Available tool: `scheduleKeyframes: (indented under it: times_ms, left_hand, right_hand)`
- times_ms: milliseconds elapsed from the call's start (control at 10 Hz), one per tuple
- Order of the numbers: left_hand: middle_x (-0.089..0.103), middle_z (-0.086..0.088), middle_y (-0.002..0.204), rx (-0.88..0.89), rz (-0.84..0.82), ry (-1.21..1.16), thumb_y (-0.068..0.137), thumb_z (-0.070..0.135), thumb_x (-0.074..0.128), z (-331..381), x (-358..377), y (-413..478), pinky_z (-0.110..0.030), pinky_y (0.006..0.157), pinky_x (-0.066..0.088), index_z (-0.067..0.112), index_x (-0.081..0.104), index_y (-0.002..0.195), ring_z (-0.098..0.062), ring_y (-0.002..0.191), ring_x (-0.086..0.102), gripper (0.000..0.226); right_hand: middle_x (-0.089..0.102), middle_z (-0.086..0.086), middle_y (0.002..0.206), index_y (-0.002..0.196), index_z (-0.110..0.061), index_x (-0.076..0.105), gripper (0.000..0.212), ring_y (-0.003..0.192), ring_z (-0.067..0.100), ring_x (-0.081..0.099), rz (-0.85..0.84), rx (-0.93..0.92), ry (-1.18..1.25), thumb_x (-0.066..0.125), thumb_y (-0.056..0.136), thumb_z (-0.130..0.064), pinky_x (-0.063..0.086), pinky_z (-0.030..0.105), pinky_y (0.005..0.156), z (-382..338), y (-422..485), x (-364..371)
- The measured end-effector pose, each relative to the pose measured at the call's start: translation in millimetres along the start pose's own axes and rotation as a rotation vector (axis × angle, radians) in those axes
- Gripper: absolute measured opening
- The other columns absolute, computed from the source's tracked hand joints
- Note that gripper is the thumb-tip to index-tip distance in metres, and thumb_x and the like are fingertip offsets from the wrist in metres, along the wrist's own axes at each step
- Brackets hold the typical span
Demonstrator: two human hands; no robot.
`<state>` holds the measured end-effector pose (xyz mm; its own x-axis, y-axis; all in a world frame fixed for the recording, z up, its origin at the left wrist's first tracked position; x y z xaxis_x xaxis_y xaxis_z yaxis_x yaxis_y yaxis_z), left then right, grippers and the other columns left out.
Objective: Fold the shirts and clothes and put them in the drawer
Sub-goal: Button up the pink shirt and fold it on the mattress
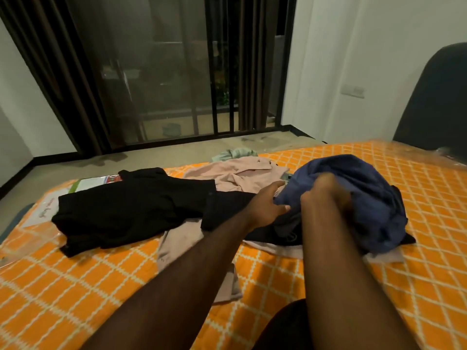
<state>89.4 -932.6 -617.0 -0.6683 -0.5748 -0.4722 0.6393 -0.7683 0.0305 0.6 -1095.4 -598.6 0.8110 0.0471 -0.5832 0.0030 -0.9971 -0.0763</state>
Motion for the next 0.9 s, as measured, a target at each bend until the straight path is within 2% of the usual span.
scheduleKeyframes:
  times_ms: [100, 200, 300, 400, 500, 600, 700, 800, 900]
  left_hand:
    - [0.047, -0.006, 0.152, -0.021, 0.004, 0.095, 0.092, 0.015, 0.072, -21, -4, -2, -0.033, 0.093, 0.055, 0.022, 0.03, 0.157, -0.03, 0.123, 0.06, 0.077]
    - [0.044, -0.006, 0.151, -0.061, 0.023, 0.205, 0.087, 0.021, 0.078, -46, -24, -8, -0.038, 0.098, 0.055, 0.023, 0.034, 0.155, -0.028, 0.127, 0.056, 0.081]
    - [0.035, -0.006, 0.154, -0.138, 0.139, 0.463, 0.084, 0.023, 0.08, -77, -65, -21, -0.044, 0.108, 0.047, 0.027, 0.042, 0.15, -0.027, 0.137, 0.043, 0.076]
    - [0.027, -0.007, 0.157, -0.355, 0.313, 0.656, 0.085, 0.024, 0.077, -111, -121, -50, -0.053, 0.108, 0.045, 0.032, 0.049, 0.14, -0.031, 0.138, 0.039, 0.062]
    - [0.024, -0.011, 0.157, -0.569, 0.338, 0.814, 0.088, 0.027, 0.073, -149, -169, -88, -0.056, 0.109, 0.04, 0.031, 0.049, 0.137, -0.035, 0.138, 0.036, 0.055]
    - [0.021, -0.013, 0.158, -0.723, 0.277, 0.86, 0.093, 0.034, 0.065, -190, -202, -123, -0.058, 0.113, 0.033, 0.032, 0.052, 0.136, -0.04, 0.14, 0.029, 0.045]
    - [0.016, -0.013, 0.161, -0.802, 0.205, 0.941, 0.095, 0.036, 0.057, -219, -214, -142, -0.062, 0.117, 0.022, 0.032, 0.061, 0.125, -0.044, 0.147, 0.016, 0.03]
    - [0.002, -0.016, 0.168, -0.799, 0.227, 1.045, 0.096, 0.027, 0.052, -230, -221, -145, -0.062, 0.12, 0.016, 0.027, 0.064, 0.126, -0.046, 0.153, 0.0, 0.031]
    - [-0.011, -0.015, 0.169, -0.778, 0.273, 1.081, 0.098, 0.029, 0.052, -241, -231, -143, -0.062, 0.121, 0.014, 0.028, 0.06, 0.129, -0.046, 0.153, -0.009, 0.033]
  right_hand:
    - [0.009, 0.029, 0.164, 0.163, -0.01, 0.004, 0.093, 0.148, 0.041, 0.029, 0.027, 0.146, 0.54, 0.064, 0.095, -0.028, 0.033, 0.042, 0.115, -30, -38, -36]
    - [-0.002, 0.02, 0.17, 0.164, -0.021, 0.017, 0.084, 0.157, 0.037, 0.005, 0.032, -0.355, 0.369, 0.059, 0.091, -0.013, 0.025, 0.042, 0.12, -55, -66, -34]
    - [0.016, 0.009, 0.17, 0.158, -0.02, 0.037, 0.065, 0.157, 0.028, 0.014, -0.128, -0.607, 0.265, 0.057, 0.097, -0.01, 0.031, 0.036, 0.117, -76, -97, -3]
    - [0.04, 0.007, 0.161, 0.151, -0.018, 0.05, 0.055, 0.148, 0.025, 0.038, -0.397, -0.767, 0.222, 0.062, 0.097, -0.012, 0.036, 0.034, 0.115, -86, -144, 38]
    - [0.054, 0.004, 0.15, 0.146, -0.019, 0.056, 0.05, 0.138, 0.023, 0.05, -0.723, -0.874, 0.122, 0.065, 0.097, -0.015, 0.043, 0.033, 0.11, -83, -193, 77]
    - [0.056, 0.002, 0.147, 0.146, -0.022, 0.055, 0.053, 0.133, 0.022, 0.054, -0.915, -1.03, -0.099, 0.069, 0.095, -0.018, 0.043, 0.026, 0.098, -65, -234, 113]
    - [0.056, 0.0, 0.145, 0.147, -0.026, 0.053, 0.057, 0.13, 0.018, 0.056, -1.128, -1.027, -0.242, 0.069, 0.094, -0.015, 0.046, 0.029, 0.101, -39, -260, 149]
    - [0.057, 0.001, 0.145, 0.146, -0.028, 0.053, 0.057, 0.126, 0.016, 0.058, -1.167, -1.056, -0.332, 0.07, 0.093, -0.016, 0.051, 0.035, 0.106, -26, -268, 168]
    - [0.057, 0.001, 0.145, 0.145, -0.027, 0.055, 0.053, 0.128, 0.016, 0.057, -1.152, -1.082, -0.346, 0.069, 0.094, -0.017, 0.05, 0.033, 0.106, -27, -266, 175]
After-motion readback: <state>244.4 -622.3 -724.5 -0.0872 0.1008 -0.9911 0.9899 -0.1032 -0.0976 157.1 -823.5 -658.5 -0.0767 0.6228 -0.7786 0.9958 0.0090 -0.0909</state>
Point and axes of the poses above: each hand's wrist, its own y-axis towards the middle knuckle, its own x-axis out of the palm, z = x × y, the point moved 7 cm from there along y, towards the middle knuckle
